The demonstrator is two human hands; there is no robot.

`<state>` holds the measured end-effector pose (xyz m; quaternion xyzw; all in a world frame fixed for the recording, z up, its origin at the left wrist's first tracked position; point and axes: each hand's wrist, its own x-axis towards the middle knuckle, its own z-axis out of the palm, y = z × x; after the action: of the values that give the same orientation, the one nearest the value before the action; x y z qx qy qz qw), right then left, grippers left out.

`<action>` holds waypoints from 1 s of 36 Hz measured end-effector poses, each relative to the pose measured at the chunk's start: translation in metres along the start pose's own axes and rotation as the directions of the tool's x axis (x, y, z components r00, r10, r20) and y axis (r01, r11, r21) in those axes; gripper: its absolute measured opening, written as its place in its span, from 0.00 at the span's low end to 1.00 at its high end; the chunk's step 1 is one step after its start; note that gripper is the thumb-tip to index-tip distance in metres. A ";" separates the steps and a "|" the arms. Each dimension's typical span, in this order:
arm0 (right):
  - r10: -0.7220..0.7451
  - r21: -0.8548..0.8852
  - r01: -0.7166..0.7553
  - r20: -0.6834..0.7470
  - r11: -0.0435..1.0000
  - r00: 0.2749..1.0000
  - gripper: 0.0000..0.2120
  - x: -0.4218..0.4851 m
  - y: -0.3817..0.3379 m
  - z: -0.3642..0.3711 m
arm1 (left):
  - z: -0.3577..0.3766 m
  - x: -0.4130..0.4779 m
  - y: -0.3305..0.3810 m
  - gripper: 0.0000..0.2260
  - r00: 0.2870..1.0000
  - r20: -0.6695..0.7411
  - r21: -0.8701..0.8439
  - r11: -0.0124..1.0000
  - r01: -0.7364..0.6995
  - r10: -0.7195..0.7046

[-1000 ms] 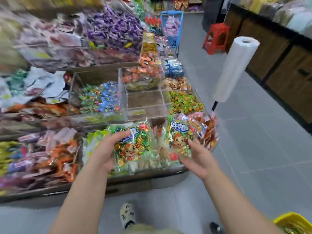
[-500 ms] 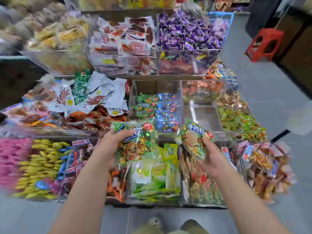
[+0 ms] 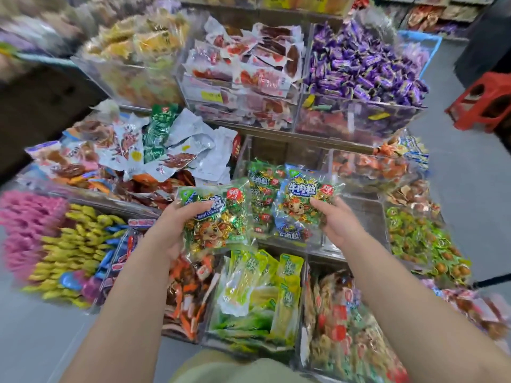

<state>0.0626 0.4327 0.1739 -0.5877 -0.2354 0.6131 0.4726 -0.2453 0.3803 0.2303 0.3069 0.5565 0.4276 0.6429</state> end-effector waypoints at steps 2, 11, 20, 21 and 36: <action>-0.033 -0.079 0.032 -0.010 0.996 0.999 0.37 0.014 -0.003 0.009 | -0.003 0.009 0.008 0.60 0.999 0.019 0.013 0.999 0.031 -0.031; -0.218 -0.353 0.171 -0.097 0.920 0.971 0.25 0.071 -0.023 0.058 | -0.014 0.070 0.053 0.27 0.980 0.173 0.100 0.991 0.085 -0.101; -0.287 -0.394 0.196 -0.187 0.898 0.940 0.32 0.135 -0.044 0.100 | -0.021 0.130 0.077 0.63 0.986 0.159 0.179 0.984 0.018 -0.047; -0.276 -0.381 0.193 -0.177 0.904 0.945 0.30 0.141 -0.043 0.102 | -0.021 0.133 0.078 0.64 0.984 0.163 0.167 0.985 0.040 -0.068; -0.272 -0.173 0.229 -0.296 0.958 0.915 0.16 0.185 -0.008 0.126 | -0.016 0.154 0.068 0.40 0.978 0.150 0.122 0.985 0.124 -0.142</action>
<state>-0.0285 0.6281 0.1136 -0.6740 -0.2707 0.4275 0.5382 -0.2724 0.5468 0.2163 0.3374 0.5461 0.3259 0.6941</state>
